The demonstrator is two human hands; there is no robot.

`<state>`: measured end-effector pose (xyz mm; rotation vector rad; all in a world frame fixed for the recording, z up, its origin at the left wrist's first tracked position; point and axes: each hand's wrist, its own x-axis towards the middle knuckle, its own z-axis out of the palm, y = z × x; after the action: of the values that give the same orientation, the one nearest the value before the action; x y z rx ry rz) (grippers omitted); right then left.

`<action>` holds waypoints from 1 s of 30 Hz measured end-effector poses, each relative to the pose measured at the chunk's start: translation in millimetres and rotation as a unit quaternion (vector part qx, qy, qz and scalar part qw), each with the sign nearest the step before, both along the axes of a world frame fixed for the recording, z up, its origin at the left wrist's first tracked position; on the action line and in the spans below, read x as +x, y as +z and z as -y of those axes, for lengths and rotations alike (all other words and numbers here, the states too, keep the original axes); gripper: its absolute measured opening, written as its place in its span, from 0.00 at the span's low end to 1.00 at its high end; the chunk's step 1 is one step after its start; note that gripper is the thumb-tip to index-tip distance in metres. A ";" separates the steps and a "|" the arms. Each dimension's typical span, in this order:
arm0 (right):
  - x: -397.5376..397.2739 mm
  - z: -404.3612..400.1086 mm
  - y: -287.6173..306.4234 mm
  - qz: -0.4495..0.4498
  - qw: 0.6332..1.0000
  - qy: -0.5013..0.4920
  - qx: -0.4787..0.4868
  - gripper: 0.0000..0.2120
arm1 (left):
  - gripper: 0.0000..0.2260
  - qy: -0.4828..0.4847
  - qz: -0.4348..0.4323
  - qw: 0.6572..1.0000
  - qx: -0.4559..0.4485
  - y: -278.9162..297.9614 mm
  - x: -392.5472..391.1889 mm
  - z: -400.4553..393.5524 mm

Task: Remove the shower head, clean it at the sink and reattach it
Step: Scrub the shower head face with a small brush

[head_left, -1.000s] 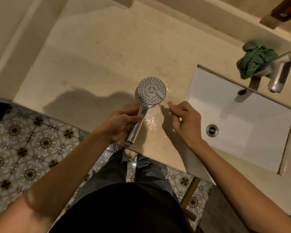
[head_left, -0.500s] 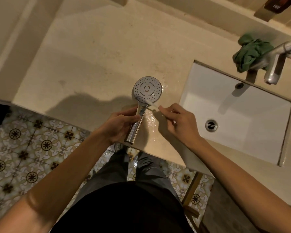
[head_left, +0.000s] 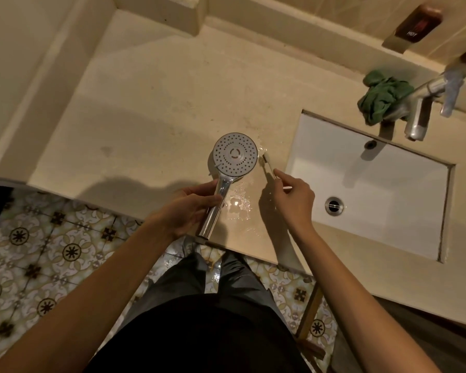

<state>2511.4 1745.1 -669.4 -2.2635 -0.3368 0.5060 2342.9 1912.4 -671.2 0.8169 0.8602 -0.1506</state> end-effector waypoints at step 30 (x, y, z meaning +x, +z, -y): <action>-33.5 -45.9 -17.4 0.024 0.987 -0.133 -0.089 0.08 | 0.23 -0.135 0.014 0.989 0.066 7.0 -1.3 -30.6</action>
<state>2477.9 1790.9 -686.8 -2.4496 -0.0113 0.3533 2341.6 1943.0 -664.3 1.0561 0.7354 -0.3214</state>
